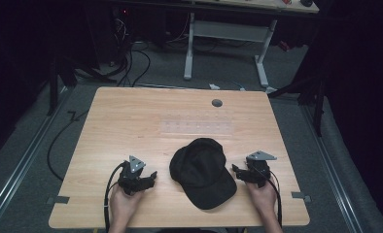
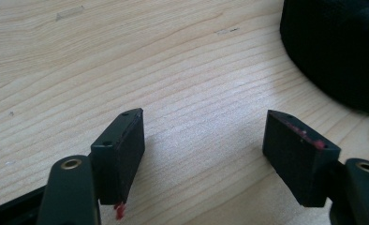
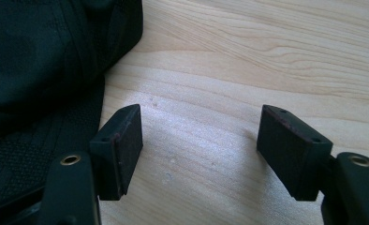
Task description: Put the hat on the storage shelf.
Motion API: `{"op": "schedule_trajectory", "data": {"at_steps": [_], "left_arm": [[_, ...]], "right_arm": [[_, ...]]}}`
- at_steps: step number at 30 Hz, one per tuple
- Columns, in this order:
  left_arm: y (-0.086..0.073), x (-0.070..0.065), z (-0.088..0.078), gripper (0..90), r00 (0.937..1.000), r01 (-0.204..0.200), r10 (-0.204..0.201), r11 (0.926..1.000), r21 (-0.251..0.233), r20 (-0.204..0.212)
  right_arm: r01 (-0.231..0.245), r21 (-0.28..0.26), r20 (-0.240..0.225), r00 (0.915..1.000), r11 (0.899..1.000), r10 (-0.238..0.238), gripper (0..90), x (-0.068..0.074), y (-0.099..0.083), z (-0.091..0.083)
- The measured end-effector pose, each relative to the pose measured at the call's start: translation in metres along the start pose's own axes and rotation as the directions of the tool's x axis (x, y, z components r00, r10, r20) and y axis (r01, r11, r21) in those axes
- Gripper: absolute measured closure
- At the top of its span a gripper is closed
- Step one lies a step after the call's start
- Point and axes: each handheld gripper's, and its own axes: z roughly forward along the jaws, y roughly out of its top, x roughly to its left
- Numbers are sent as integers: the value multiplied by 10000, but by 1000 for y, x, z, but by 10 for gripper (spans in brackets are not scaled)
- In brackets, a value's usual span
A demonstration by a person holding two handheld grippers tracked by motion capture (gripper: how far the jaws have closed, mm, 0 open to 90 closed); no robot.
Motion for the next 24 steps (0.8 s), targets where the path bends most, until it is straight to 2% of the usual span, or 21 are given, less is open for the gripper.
{"op": "schedule_trajectory", "data": {"at_steps": [14, 24], "left_arm": [[0, 0, 0, 294, 10000, 30, -30, 10000, -23, -35], [0, 0, 0, 288, 9999, 17, -18, 10000, -36, -100]], "right_arm": [[-81, -38, -7, 10000, 10000, 81, 345, 0, 0, -1], [-198, -32, 168, 9997, 9998, 199, 347, 2, -1, -1]]}}
